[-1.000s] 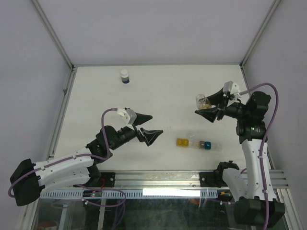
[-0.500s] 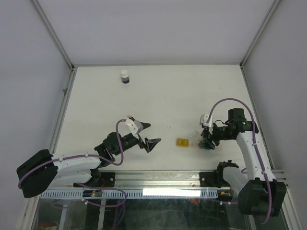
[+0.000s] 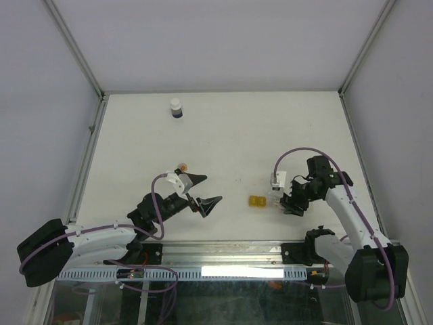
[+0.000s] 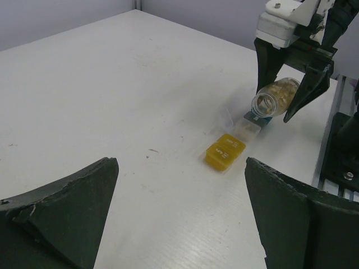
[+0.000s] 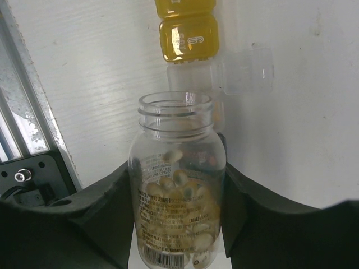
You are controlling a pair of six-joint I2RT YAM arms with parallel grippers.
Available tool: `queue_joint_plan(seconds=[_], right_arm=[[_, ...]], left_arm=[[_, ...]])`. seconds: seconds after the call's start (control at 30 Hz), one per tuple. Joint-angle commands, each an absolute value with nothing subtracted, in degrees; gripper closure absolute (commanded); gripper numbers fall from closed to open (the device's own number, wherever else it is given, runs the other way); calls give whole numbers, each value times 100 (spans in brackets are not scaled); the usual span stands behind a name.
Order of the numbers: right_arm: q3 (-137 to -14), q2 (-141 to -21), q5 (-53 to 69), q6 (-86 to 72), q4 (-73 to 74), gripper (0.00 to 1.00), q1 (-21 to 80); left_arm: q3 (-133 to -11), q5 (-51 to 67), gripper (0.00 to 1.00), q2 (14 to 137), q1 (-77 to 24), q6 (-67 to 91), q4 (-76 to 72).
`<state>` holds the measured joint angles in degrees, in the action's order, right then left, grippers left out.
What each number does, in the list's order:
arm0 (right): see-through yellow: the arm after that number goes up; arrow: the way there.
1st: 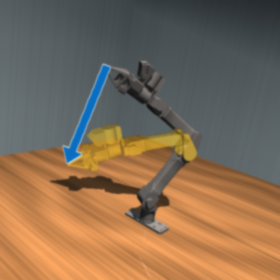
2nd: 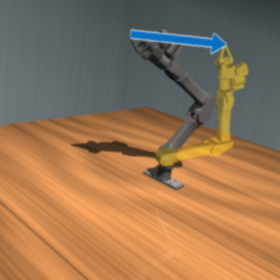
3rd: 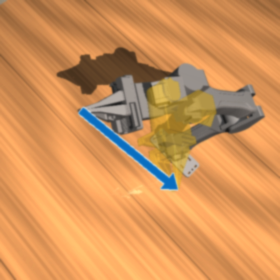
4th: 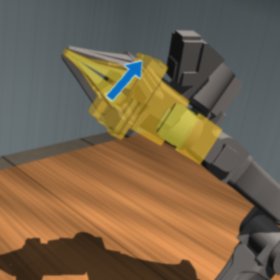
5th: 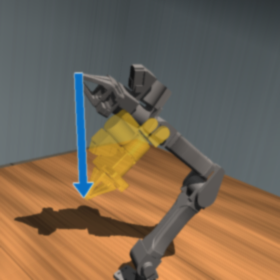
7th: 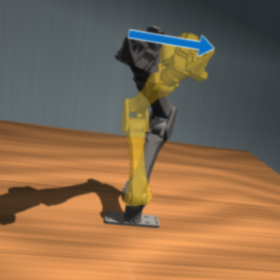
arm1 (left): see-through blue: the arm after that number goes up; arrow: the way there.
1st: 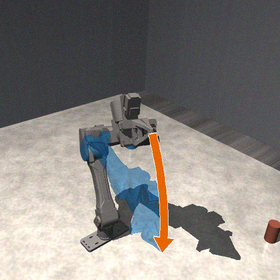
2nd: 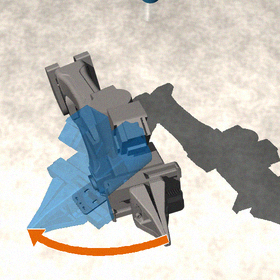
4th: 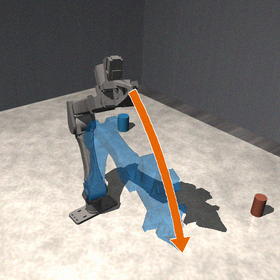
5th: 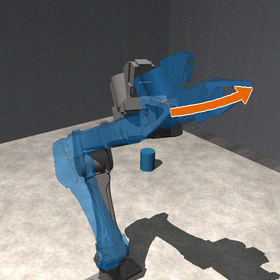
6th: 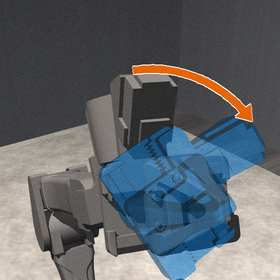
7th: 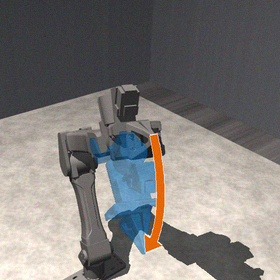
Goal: Sort the pills into containers
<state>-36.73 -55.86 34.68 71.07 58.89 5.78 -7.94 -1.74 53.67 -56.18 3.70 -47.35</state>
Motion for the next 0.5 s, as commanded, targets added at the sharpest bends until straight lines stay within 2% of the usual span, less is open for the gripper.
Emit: queue_joint_plan(seconds=[0.0,0.47], right_arm=[[-3769,-5716,2850,6683,5515,100,877],[-3882,-6240,2169,6135,5231,100,1575]], left_arm=[[-748,-299,1,5423,-5607,422,-5151],[-695,-373,1,5262,-5607,409,-4934]])
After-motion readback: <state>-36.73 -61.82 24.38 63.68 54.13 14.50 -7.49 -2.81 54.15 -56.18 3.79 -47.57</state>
